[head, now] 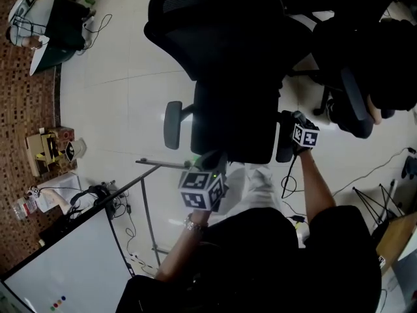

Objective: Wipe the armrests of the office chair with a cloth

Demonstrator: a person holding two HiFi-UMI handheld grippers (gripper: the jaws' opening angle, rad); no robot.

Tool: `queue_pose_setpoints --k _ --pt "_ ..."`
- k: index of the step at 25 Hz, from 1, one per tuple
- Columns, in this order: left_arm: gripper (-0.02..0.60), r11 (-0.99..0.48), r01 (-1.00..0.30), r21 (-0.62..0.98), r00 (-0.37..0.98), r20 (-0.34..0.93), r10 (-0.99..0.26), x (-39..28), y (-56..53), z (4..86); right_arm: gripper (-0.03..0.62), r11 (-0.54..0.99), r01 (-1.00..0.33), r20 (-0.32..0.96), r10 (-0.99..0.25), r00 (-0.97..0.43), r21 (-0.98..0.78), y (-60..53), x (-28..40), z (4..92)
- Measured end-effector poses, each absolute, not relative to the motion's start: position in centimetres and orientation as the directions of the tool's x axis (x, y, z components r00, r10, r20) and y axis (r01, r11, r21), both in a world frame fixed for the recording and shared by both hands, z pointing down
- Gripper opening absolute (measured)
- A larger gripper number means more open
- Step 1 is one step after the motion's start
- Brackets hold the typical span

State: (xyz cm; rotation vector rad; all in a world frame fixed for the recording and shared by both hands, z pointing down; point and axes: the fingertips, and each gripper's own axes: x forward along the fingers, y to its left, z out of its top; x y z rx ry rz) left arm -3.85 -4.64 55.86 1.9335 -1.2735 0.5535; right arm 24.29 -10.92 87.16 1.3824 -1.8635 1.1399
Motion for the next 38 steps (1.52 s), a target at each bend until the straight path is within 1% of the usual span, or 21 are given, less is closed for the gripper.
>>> queue_pose_setpoints --k 4,5,8,10,15,19,21,23,24,25,27,29,31,33,35,36,38 --pt "-0.005 -0.226 -0.909 0.351 0.414 0.696 -0.586 -4.0 -4.1 55.9 0.020 0.097 -0.974 0.889 -0.399 -0.227 -0.205 -12.7 26.3 89.9" --pt "-0.005 -0.221 -0.909 0.352 0.413 0.699 -0.585 -4.0 -3.9 56.0 0.020 0.071 -0.975 0.887 -0.407 -0.220 -0.209 -12.6 26.4 90.1" --pt "-0.005 -0.206 -0.913 0.352 0.404 0.705 -0.583 -4.5 -3.6 56.0 0.020 -0.077 -0.960 0.849 -0.489 -0.198 -0.268 -11.8 26.8 89.4" --pt "-0.005 -0.196 -0.916 0.351 0.396 0.706 -0.586 -5.1 -3.5 56.0 0.021 -0.149 -0.944 0.830 -0.530 -0.174 -0.294 -10.5 26.9 88.8" --pt "-0.005 -0.186 -0.918 0.350 0.387 0.696 -0.604 -5.7 -3.8 55.8 0.021 -0.236 -0.918 0.821 -0.552 -0.144 -0.319 -4.8 26.9 88.6" --pt "-0.005 -0.196 -0.918 0.345 0.390 0.690 -0.609 -5.2 -4.2 55.6 0.021 -0.288 -0.901 0.854 -0.499 -0.148 -0.324 0.0 26.8 89.1" --pt "-0.005 -0.200 -0.916 0.347 0.394 0.691 -0.606 -4.9 -4.3 55.5 0.021 -0.287 -0.914 0.899 -0.411 -0.151 -0.285 2.9 26.7 89.9" --pt "-0.005 -0.205 -0.913 0.352 0.401 0.687 -0.606 -4.5 -4.2 55.4 0.020 -0.262 -0.944 0.946 -0.301 -0.117 -0.200 5.3 27.0 90.1" --pt "-0.005 -0.208 -0.912 0.353 0.403 0.687 -0.604 -4.4 -4.0 55.3 0.020 -0.245 -0.955 0.954 -0.286 -0.096 -0.169 5.4 27.2 89.6" --pt "-0.005 -0.210 -0.912 0.352 0.404 0.689 -0.601 -4.3 -3.8 55.3 0.021 -0.232 -0.958 0.947 -0.308 -0.090 -0.166 4.5 27.1 88.6" --pt "-0.005 -0.211 -0.913 0.348 0.402 0.693 -0.599 -4.3 -3.5 55.3 0.020 -0.184 -0.957 0.901 -0.414 -0.133 -0.226 0.4 26.0 86.6" --pt "-0.005 -0.212 -0.915 0.343 0.399 0.693 -0.601 -4.1 -3.2 55.4 0.020 -0.069 -0.961 0.843 -0.499 -0.199 -0.268 -4.7 24.3 85.6" --pt "-0.005 -0.213 -0.916 0.340 0.397 0.695 -0.600 -3.9 -2.9 55.5 0.020 0.090 -0.962 0.817 -0.511 -0.267 -0.259 -9.1 22.3 85.5" --pt "-0.005 -0.213 -0.917 0.338 0.396 0.697 -0.598 -3.8 -2.4 55.6 0.020 0.234 -0.944 0.834 -0.451 -0.318 -0.233 -11.6 19.9 86.5" --pt "-0.005 -0.213 -0.919 0.333 0.392 0.698 -0.599 -4.0 -2.0 55.6 0.021 0.307 -0.928 0.883 -0.345 -0.317 -0.213 -11.5 18.4 88.6" --pt "-0.005 -0.209 -0.919 0.333 0.390 0.699 -0.599 -4.1 -1.7 55.6 0.020 0.308 -0.927 0.900 -0.307 -0.309 -0.214 -10.8 18.1 89.5" --pt "-0.005 -0.198 -0.921 0.336 0.385 0.701 -0.601 -4.2 -1.3 55.5 0.020 0.258 -0.932 0.893 -0.305 -0.329 -0.255 -8.8 17.6 90.4"
